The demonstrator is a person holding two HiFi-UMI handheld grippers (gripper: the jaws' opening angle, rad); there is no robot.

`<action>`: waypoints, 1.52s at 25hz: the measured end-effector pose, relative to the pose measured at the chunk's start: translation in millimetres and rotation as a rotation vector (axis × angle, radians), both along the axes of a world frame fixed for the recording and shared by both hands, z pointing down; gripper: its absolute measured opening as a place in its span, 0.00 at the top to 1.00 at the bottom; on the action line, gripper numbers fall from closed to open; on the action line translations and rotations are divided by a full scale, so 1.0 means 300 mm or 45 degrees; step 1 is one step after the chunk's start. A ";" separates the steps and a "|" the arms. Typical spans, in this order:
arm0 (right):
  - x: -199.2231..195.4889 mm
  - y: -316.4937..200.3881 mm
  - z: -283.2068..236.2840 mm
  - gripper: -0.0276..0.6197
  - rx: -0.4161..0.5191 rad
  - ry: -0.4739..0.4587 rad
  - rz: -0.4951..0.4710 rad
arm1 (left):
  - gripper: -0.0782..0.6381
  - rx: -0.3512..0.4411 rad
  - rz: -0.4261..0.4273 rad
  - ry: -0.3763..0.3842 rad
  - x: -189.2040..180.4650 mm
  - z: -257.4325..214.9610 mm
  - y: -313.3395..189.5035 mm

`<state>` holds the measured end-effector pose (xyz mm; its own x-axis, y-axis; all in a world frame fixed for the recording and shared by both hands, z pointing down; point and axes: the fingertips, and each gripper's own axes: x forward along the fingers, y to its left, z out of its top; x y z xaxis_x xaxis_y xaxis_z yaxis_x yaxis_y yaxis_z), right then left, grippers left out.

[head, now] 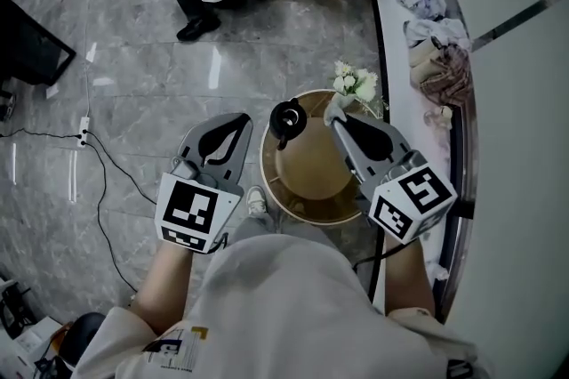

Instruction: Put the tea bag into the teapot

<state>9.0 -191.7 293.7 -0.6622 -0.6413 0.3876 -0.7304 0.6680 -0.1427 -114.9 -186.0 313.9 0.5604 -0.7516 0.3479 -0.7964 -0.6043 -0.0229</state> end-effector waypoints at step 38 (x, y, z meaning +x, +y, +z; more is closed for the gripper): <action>-0.064 -0.330 0.940 0.91 -0.547 0.443 -0.329 | 0.88 -0.286 0.122 -0.260 0.138 0.661 -0.279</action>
